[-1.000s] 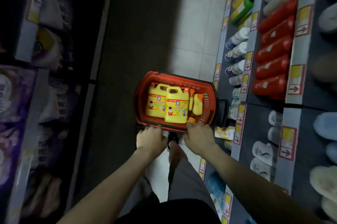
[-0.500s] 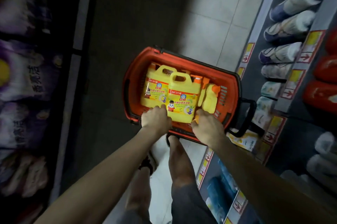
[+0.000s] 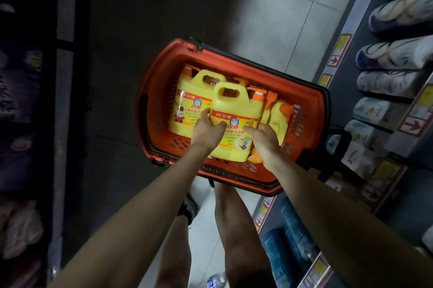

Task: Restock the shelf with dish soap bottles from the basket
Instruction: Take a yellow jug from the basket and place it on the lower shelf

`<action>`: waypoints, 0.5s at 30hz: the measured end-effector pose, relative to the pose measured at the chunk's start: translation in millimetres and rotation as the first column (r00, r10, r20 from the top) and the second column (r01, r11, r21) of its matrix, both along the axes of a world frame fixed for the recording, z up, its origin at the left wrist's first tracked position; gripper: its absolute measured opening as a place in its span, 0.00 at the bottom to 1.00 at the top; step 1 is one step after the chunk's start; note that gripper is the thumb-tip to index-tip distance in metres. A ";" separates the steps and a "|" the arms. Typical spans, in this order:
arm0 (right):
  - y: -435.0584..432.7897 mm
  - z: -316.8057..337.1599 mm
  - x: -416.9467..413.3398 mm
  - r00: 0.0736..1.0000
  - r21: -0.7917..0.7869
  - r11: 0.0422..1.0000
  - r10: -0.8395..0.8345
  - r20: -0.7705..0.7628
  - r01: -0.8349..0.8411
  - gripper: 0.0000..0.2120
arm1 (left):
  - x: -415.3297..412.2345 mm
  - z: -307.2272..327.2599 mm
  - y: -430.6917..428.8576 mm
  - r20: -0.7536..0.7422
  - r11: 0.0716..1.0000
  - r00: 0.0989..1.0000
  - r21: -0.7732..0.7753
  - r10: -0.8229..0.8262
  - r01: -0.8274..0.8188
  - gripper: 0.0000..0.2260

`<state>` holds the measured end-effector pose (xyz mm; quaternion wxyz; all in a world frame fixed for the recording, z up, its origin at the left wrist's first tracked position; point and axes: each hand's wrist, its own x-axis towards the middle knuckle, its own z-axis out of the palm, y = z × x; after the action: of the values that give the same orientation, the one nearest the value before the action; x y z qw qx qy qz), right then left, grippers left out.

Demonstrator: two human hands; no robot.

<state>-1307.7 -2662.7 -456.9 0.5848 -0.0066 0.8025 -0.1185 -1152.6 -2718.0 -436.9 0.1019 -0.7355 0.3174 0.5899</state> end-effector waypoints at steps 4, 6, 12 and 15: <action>3.6 -1.8 6.3 0.997 0.074 0.996 -0.062 0.039 0.059 0.32 | 1.7 -3.5 1.5 -0.048 0.987 0.988 0.070 0.147 -0.144 0.37; 9.2 -5.7 9.9 0.998 0.072 0.997 -0.036 0.045 0.033 0.36 | 2.1 -5.5 2.0 -0.057 0.983 0.984 0.092 0.166 -0.160 0.37; 18.1 -11.7 16.2 0.996 0.009 1.000 0.008 0.085 -0.008 0.43 | 0.5 -8.1 3.6 -0.031 0.982 0.985 0.090 0.167 -0.164 0.36; 20.6 -10.0 19.3 0.997 0.004 1.000 -0.019 0.081 0.018 0.41 | -1.8 -6.2 1.7 -0.013 0.983 0.986 0.086 0.167 -0.165 0.36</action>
<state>-1288.4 -2642.1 -466.9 0.6158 0.0065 0.7782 -0.1229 -1154.5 -2716.3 -443.1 0.0805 -0.7485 0.2308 0.6165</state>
